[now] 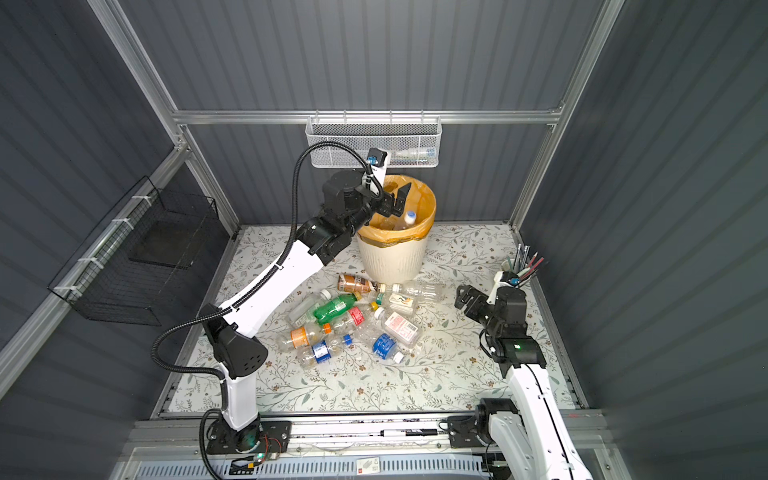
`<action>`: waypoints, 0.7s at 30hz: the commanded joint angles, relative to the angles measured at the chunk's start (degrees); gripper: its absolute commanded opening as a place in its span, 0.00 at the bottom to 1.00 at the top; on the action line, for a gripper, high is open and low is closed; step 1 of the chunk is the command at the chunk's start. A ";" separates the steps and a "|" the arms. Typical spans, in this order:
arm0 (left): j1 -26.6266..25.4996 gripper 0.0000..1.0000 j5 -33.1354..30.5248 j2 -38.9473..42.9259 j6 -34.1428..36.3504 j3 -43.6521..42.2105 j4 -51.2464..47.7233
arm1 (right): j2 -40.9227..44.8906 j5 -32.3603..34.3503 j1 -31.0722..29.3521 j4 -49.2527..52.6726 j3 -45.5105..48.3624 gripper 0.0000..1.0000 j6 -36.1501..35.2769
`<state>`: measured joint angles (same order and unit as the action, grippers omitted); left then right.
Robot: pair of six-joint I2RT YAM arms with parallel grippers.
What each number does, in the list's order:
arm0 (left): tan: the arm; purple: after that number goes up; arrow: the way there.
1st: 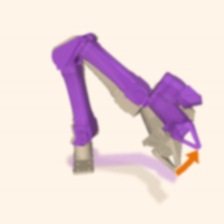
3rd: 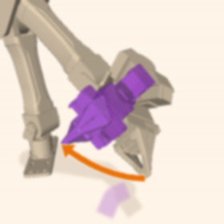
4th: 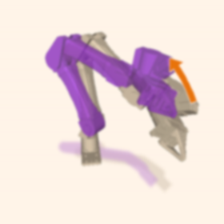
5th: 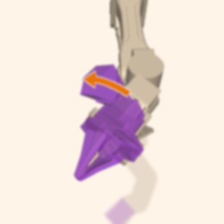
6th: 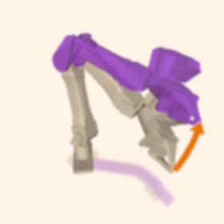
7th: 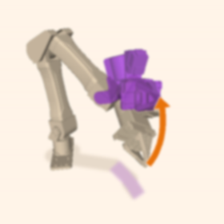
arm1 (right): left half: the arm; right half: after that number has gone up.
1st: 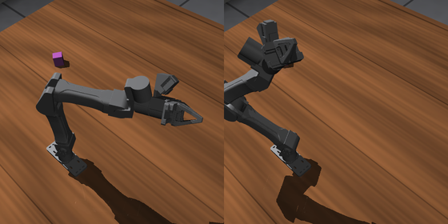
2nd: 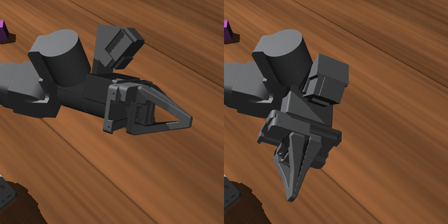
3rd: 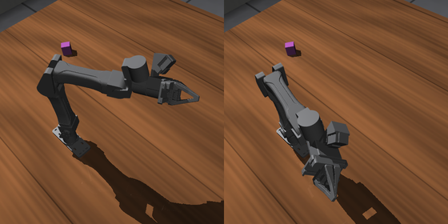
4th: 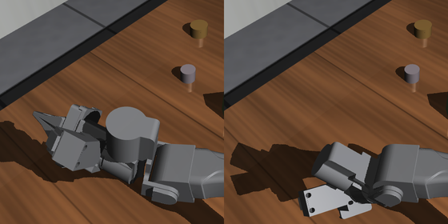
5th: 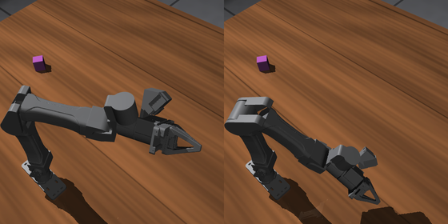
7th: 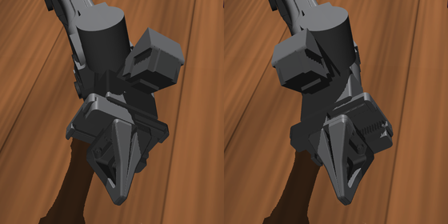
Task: Throw the plastic bottles in the bin
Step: 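Raise the white-capped bottle over the bin and open the left gripper, then withdraw the left gripper while the right gripper grasps a clear bottle in the pile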
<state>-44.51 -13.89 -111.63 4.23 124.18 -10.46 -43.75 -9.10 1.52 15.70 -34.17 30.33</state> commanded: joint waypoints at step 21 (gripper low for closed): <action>0.10 1.00 -20.66 39.70 -11.90 -62.41 12.78 | -4.67 11.09 -28.04 2.90 -2.52 0.99 -4.31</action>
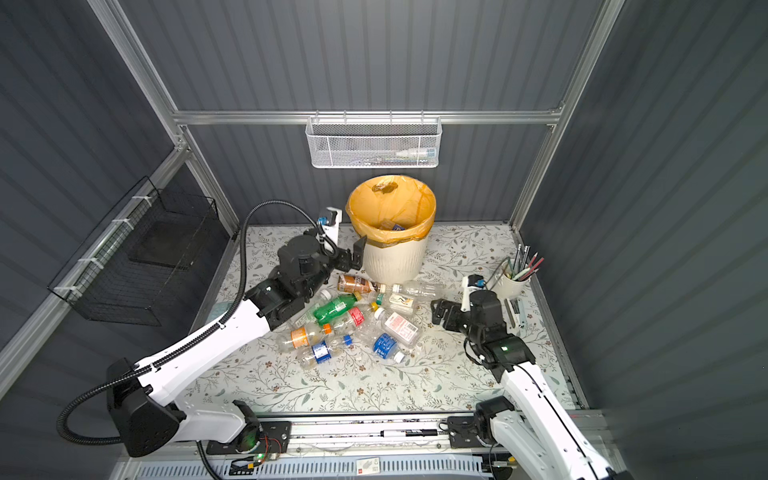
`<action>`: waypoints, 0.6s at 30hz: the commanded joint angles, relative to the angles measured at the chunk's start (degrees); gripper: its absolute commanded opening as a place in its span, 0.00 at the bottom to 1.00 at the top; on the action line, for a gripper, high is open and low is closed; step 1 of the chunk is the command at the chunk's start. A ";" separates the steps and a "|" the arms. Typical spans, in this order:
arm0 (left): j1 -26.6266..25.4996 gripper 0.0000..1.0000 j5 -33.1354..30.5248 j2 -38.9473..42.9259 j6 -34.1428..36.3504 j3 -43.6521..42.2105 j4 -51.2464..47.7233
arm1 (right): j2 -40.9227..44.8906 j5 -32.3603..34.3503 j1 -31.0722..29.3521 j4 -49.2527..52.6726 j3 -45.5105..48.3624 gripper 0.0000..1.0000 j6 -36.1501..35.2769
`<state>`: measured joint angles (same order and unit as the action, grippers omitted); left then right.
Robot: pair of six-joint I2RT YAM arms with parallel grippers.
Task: Throw the plastic bottles in the bin
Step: 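Withdraw the left gripper while the right gripper grasps a clear bottle in the pile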
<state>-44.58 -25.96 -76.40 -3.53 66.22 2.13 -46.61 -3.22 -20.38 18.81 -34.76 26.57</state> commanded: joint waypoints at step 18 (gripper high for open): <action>5.20 1.00 -16.14 18.70 -16.04 -21.32 -16.10 | -36.80 12.64 -34.59 11.25 -23.52 0.91 -9.36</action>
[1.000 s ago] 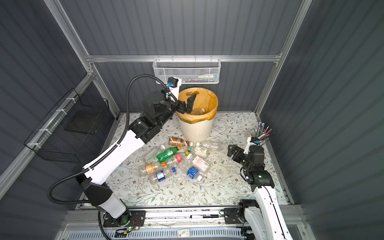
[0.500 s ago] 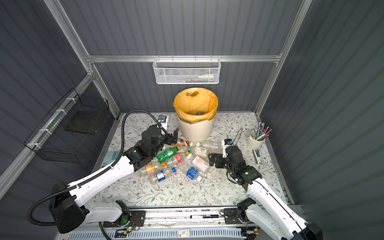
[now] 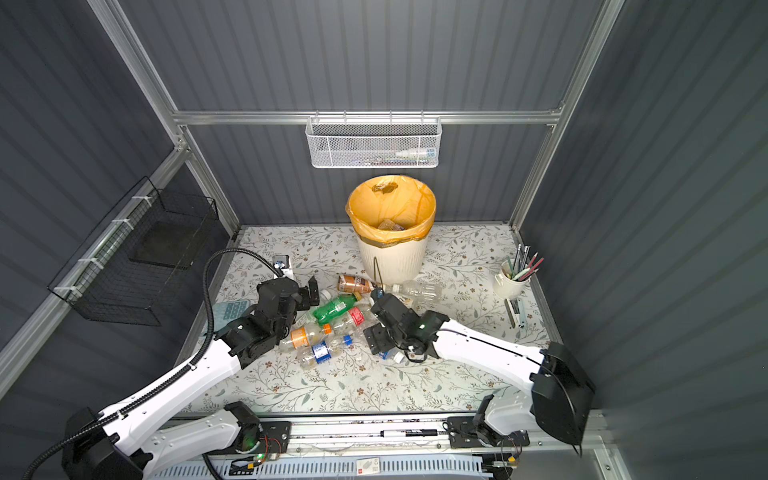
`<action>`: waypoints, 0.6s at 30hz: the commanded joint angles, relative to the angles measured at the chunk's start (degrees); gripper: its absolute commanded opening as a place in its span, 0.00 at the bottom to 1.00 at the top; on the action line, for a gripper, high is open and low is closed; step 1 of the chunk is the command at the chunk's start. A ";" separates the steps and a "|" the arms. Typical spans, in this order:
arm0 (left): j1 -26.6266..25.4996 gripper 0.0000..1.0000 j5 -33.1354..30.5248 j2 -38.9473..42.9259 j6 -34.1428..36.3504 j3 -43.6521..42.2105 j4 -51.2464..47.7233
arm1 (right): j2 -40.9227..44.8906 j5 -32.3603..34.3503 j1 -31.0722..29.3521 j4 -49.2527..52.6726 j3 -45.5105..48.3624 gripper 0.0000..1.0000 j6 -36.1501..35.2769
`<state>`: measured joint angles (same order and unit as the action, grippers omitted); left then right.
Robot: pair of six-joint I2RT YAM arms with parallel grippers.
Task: Throw the plastic bottles in the bin
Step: 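Withdraw the left gripper while the right gripper grasps a clear bottle in the pile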
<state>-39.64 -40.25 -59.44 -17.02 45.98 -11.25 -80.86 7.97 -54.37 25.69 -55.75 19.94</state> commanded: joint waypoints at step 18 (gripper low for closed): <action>0.37 1.00 -1.24 8.06 -4.61 -5.36 -7.45 | -22.39 -0.31 -1.35 14.46 -15.42 0.83 -8.05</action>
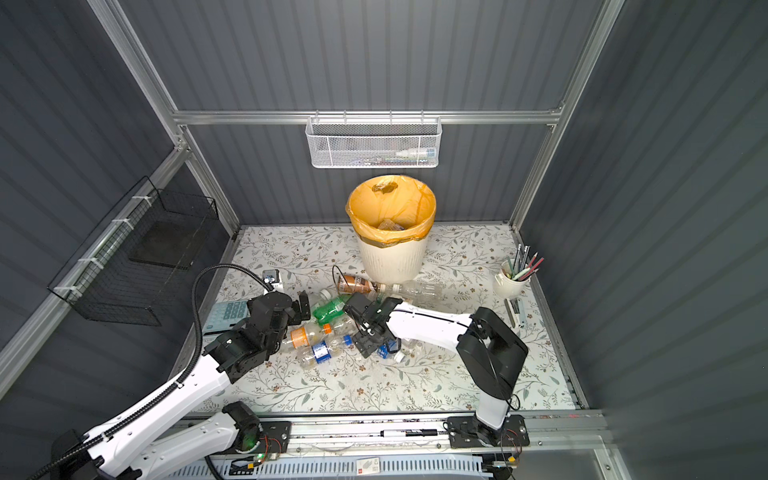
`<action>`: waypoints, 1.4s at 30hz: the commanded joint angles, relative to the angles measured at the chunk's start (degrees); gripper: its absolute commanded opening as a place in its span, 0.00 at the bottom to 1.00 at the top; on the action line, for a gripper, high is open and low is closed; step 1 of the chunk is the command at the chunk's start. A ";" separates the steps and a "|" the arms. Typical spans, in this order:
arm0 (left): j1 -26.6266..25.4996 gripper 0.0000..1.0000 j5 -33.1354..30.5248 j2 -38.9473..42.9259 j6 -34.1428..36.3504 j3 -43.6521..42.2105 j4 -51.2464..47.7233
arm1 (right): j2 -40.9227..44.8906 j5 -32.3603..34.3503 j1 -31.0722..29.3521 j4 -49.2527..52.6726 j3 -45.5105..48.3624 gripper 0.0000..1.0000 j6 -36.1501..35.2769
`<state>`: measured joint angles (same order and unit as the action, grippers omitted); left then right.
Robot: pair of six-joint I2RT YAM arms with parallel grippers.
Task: Throw the plastic bottles in the bin
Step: 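Withdraw the left gripper while the right gripper grasps a clear bottle in the pile, then lift the clear bottle over the bin and open the right gripper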
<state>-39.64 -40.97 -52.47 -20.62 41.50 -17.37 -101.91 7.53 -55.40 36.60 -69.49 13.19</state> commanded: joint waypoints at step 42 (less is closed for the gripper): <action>0.35 1.00 7.28 -12.01 6.85 2.03 -1.78 | 45.08 16.07 12.48 -43.33 -5.00 0.50 -29.72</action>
<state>-39.64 -36.21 -63.68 -16.03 41.10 -18.50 -52.38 27.97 -47.37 -1.96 -72.10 -14.83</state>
